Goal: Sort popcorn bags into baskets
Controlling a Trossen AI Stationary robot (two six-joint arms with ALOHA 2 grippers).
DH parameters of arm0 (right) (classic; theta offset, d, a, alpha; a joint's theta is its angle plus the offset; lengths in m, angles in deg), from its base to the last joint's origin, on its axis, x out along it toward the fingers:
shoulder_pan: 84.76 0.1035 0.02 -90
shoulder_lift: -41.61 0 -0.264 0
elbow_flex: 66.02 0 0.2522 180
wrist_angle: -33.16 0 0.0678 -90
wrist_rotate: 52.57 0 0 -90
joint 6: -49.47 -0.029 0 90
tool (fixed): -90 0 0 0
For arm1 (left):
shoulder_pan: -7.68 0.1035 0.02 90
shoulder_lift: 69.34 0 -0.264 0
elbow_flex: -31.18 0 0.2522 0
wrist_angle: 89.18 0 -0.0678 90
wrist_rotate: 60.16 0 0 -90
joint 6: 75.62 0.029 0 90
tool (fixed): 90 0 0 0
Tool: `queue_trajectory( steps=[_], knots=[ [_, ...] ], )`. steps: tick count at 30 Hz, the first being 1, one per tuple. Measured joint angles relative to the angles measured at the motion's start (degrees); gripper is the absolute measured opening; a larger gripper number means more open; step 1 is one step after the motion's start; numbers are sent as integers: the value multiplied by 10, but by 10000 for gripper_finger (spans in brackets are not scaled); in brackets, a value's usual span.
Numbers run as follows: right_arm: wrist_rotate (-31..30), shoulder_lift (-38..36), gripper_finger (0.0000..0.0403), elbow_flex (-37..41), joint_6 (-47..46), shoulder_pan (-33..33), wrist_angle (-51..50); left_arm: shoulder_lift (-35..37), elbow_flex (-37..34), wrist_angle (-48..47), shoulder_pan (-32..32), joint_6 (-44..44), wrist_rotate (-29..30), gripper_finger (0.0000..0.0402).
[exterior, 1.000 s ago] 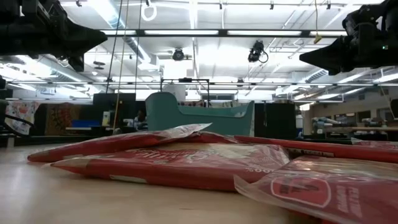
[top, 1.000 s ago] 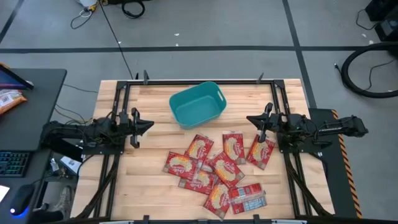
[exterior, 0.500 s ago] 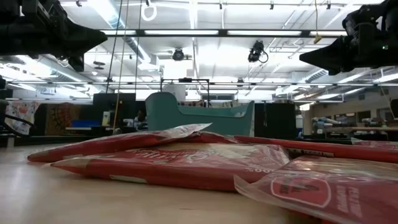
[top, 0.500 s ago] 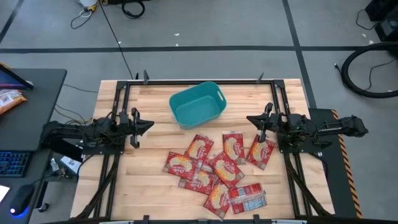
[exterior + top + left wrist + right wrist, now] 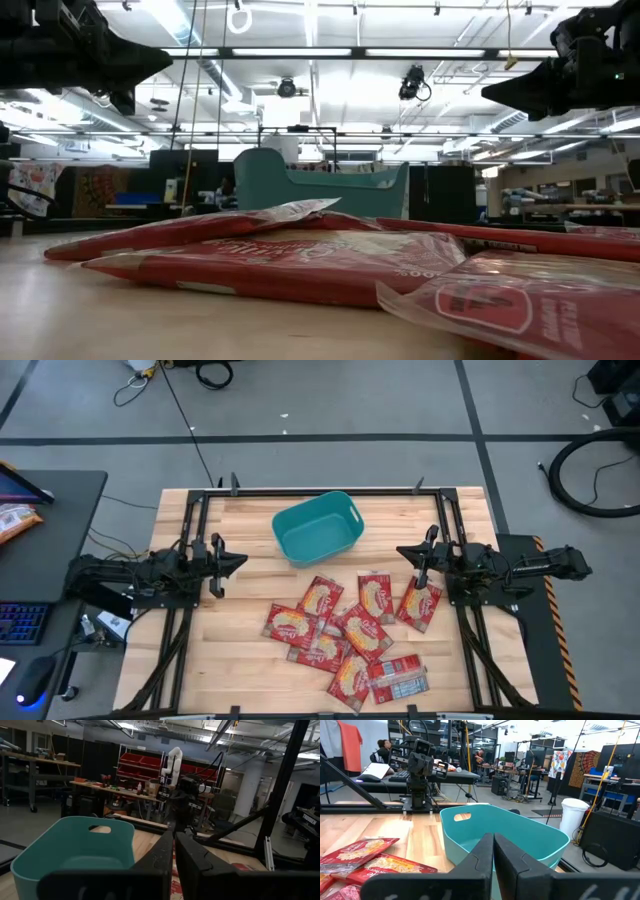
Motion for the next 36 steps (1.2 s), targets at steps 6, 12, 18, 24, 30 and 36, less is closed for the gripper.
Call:
queue_trajectory(
  steps=[6,12,18,24,30,36],
  knots=[
    [0,0,20,0,0,0,0,0,0,0,0,0,0,25],
    [0,0,20,0,0,0,0,0,0,71,1,-2,0,25],
    [0,0,20,0,0,0,0,0,0,125,1,-1,0,25],
    [0,0,20,0,0,0,0,0,0,116,1,-27,0,25],
    [0,0,20,0,0,0,0,-14,19,71,0,-77,-122,25],
    [0,0,20,0,0,0,0,-112,65,-37,-43,-107,-171,25]
  ],
)
